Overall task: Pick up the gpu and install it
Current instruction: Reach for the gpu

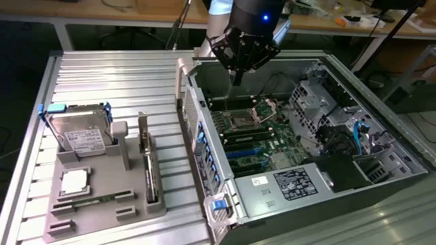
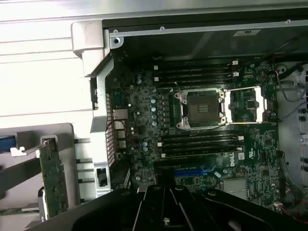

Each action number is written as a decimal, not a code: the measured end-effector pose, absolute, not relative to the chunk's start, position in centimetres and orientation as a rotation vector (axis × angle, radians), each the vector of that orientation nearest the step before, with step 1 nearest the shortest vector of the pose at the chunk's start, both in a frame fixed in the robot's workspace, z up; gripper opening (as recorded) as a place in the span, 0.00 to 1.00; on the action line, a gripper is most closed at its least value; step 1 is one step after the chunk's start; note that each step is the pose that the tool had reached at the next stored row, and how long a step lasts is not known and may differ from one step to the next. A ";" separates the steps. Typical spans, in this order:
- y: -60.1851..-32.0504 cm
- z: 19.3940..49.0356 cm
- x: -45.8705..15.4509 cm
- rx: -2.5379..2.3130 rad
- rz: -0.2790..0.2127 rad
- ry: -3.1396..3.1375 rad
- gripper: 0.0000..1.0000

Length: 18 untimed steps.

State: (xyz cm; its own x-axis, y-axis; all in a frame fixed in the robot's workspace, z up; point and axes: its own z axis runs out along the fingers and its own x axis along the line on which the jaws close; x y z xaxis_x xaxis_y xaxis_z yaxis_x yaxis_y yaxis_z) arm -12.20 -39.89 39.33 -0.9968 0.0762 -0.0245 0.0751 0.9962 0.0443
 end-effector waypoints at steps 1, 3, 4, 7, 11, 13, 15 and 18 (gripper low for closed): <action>-39.9 39.3 -12.2 0.118 0.068 3.113 0.11; -39.9 39.3 -12.2 0.118 0.068 3.113 0.11; -39.9 39.3 -12.2 0.118 0.068 3.113 0.11; -39.9 39.3 -12.2 0.118 0.068 3.113 0.11; -39.9 39.3 -12.2 0.118 0.068 3.112 0.11; -39.9 39.3 -12.3 0.118 0.068 3.112 0.11; -39.8 39.3 -12.4 0.117 0.068 3.113 0.11; -39.8 39.3 -12.9 0.113 0.068 3.113 0.11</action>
State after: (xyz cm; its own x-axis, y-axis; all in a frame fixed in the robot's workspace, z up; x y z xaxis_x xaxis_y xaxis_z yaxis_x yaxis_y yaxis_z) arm -12.85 -39.80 39.33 -0.9970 0.0733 -0.0245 0.0721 0.9964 0.0444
